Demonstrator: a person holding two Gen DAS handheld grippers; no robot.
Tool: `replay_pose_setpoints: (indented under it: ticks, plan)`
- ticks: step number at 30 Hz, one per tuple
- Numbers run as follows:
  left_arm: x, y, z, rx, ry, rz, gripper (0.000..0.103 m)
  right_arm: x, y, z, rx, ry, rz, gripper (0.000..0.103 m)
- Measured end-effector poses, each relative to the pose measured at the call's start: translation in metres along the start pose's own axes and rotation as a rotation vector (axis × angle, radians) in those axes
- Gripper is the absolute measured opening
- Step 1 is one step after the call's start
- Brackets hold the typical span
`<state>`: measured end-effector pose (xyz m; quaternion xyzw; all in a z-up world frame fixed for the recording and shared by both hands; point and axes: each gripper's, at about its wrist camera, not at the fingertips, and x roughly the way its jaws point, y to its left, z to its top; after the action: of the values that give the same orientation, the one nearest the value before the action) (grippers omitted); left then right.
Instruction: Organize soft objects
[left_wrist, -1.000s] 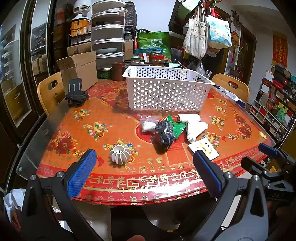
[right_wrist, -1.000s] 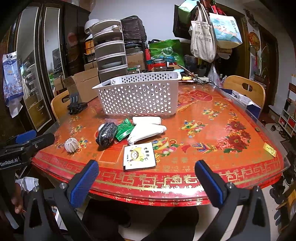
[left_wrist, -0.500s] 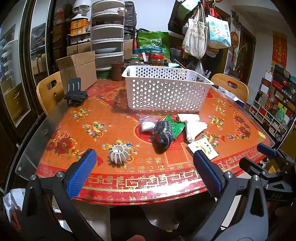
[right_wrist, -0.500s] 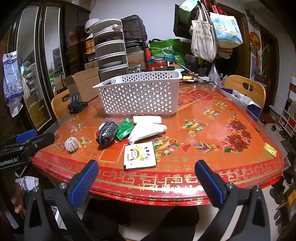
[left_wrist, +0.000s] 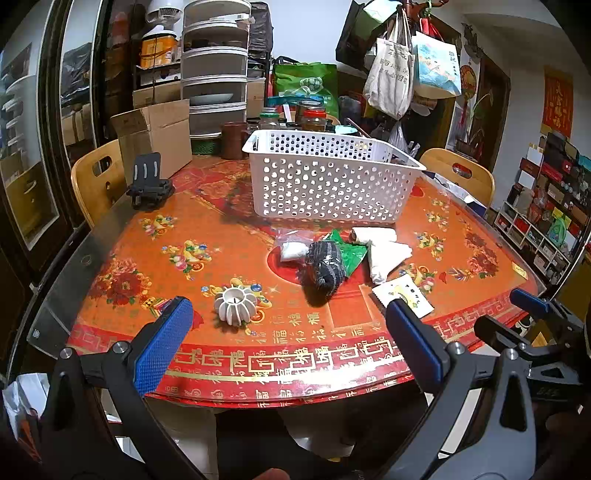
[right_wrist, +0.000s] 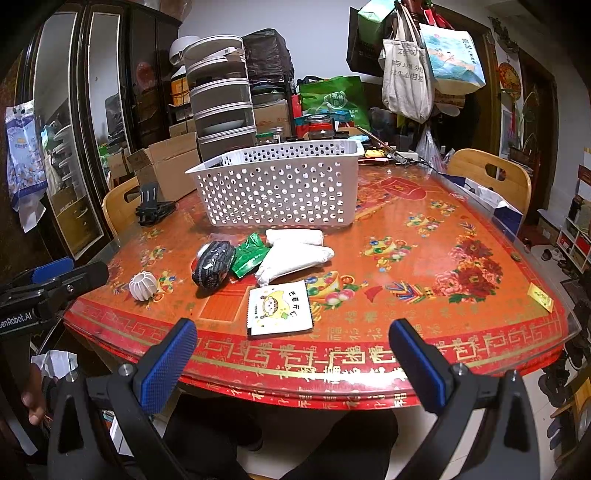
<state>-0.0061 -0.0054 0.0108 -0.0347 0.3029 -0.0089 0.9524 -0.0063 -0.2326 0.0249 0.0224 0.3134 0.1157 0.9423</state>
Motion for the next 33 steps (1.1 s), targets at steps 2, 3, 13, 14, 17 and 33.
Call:
replay_pose_setpoints:
  ticks: [2, 3, 13, 14, 17, 33]
  plan:
    - [0.0, 0.0, 0.0, -0.003, -0.001, 0.002, 0.103, 0.0, 0.0, -0.001, 0.0, 0.002, 0.001, 0.103]
    - [0.0, 0.0, 0.0, -0.005, -0.001, 0.002, 0.103, 0.0, 0.0, -0.001, 0.0, 0.003, 0.002, 0.103]
    - [0.018, 0.012, -0.001, 0.003, 0.031, 0.055, 0.103, 0.003, 0.003, -0.002, -0.019, -0.068, 0.015, 0.103]
    - [0.023, 0.015, -0.002, 0.003, 0.044, 0.068, 0.103, 0.004, 0.005, -0.003, -0.032, -0.093, -0.002, 0.103]
    - [0.037, 0.03, -0.008, 0.001, 0.09, 0.074, 0.103, 0.014, 0.005, -0.003, -0.041, -0.066, 0.013, 0.103]
    - [0.087, 0.071, -0.028, -0.026, 0.075, 0.029, 0.093, 0.091, 0.0, -0.015, -0.028, 0.092, 0.021, 0.097]
